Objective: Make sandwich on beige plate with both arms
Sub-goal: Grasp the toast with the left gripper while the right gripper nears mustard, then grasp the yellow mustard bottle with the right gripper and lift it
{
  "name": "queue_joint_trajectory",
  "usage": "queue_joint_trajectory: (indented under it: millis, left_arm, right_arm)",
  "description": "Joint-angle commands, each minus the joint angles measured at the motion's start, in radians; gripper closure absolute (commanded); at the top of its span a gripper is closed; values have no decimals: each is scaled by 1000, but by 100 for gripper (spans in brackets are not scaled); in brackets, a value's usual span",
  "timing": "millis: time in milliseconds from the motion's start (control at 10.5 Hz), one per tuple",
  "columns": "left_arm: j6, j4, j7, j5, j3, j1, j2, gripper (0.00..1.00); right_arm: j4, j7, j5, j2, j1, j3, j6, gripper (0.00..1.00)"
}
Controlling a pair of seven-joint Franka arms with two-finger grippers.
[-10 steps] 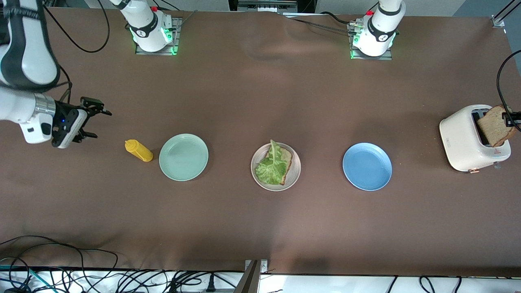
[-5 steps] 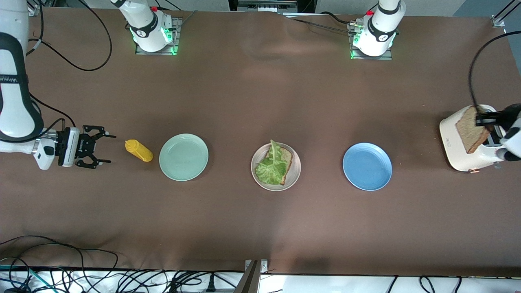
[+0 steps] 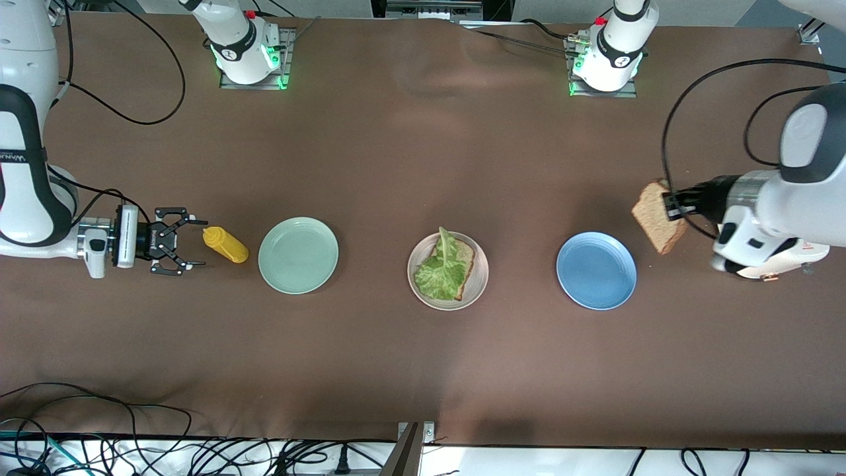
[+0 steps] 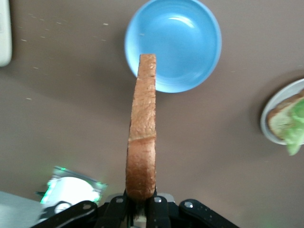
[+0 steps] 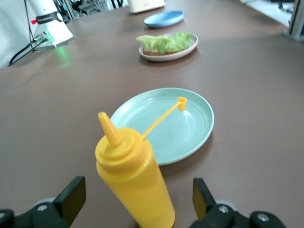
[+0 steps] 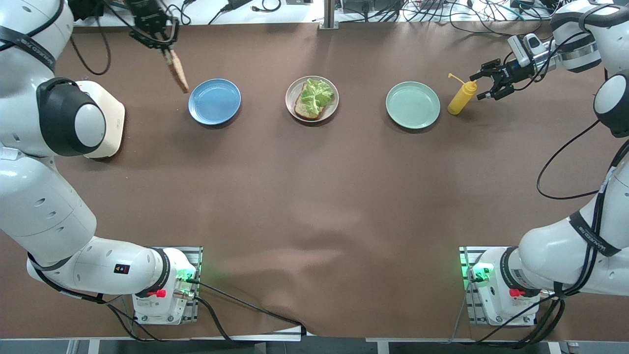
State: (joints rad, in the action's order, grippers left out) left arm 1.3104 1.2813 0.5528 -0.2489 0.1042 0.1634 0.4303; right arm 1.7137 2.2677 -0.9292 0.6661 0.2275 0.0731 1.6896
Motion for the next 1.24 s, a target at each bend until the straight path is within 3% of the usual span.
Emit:
queue_joint_trajectory:
  millis: [0, 191, 383, 574, 765, 956, 1148]
  left_arm:
    - [145, 35, 128, -175, 17, 39, 5, 100]
    - [263, 45, 218, -240, 16, 112, 31, 100]
    - [440, 104, 263, -347, 14, 180, 42, 100]
    - [579, 122, 304, -377, 14, 261, 85, 100]
    - [629, 122, 334, -369, 14, 298, 122, 100]
    - [616, 130, 334, -366, 15, 285, 110, 100]
    - [571, 130, 317, -362, 16, 219, 78, 100]
  right_arm:
    - [-28, 131, -37, 53, 32, -6, -34, 0]
    - [-19, 221, -40, 78, 33, 2, -34, 0]
    - [-17, 306, -98, 136, 29, 2, -33, 0]
    - [-11, 317, -102, 150, 27, 2, -31, 0]
    - [-10, 325, -121, 168, 18, 2, -31, 1]
    - [-9, 322, -141, 171, -2, 2, -24, 24]
    - [-11, 322, -161, 170, -25, 2, -18, 64]
